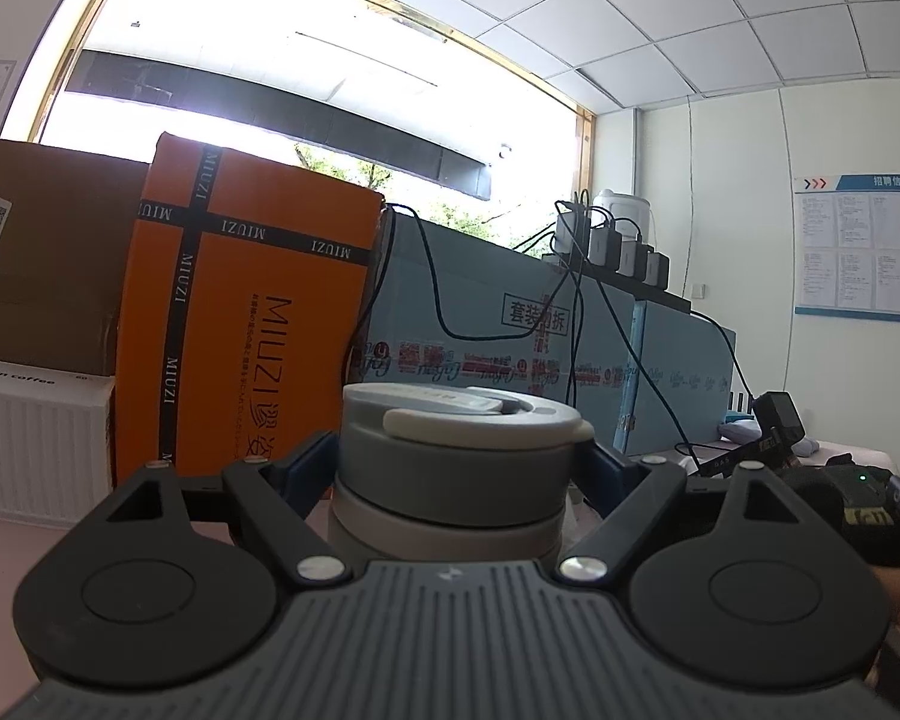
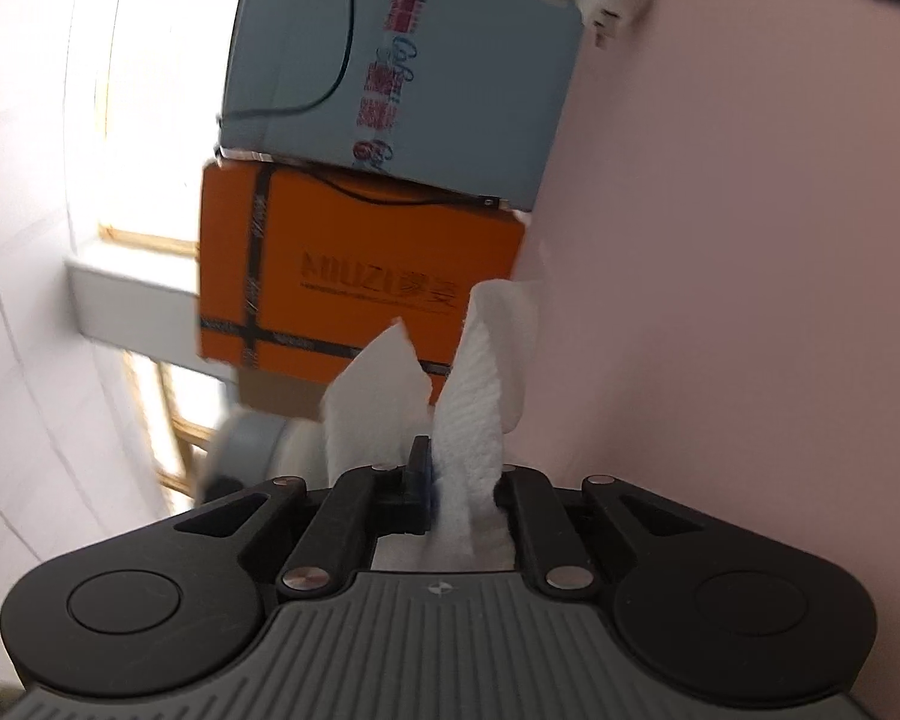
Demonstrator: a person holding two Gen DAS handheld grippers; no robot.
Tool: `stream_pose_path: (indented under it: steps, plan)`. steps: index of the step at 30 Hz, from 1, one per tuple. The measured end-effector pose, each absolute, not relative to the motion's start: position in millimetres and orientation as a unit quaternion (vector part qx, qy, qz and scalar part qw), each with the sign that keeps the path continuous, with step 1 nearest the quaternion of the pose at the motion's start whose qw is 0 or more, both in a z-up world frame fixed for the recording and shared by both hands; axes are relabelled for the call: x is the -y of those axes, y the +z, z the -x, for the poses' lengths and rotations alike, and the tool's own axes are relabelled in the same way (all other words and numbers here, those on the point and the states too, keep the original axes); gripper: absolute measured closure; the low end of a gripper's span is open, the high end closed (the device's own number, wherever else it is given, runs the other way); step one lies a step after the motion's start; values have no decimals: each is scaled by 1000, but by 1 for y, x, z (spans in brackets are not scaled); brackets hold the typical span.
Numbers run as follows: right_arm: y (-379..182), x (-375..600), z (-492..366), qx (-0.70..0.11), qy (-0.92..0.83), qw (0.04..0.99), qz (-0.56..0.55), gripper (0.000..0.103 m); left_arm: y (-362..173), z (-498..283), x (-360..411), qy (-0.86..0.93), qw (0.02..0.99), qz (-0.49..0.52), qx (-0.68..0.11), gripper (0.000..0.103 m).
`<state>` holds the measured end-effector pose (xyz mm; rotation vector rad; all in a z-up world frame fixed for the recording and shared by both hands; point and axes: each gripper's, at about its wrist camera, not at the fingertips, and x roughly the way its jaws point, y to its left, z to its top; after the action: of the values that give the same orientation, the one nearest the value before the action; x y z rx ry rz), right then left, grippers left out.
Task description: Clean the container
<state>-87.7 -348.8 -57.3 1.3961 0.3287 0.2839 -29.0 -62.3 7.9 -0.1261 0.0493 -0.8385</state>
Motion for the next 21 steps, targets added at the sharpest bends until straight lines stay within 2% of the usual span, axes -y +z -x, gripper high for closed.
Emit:
stream_pose_path:
  steps: [10, 21]
  plan:
    - [-52, 344, 70, -110, 135, 709, -683, 95, 7, 29, 61, -407, 911, 60, -22, 22]
    - [-54, 339, 56, -170, 76, 753, -631, 95, 7, 24, 61, -408, 911, 60, -22, 22]
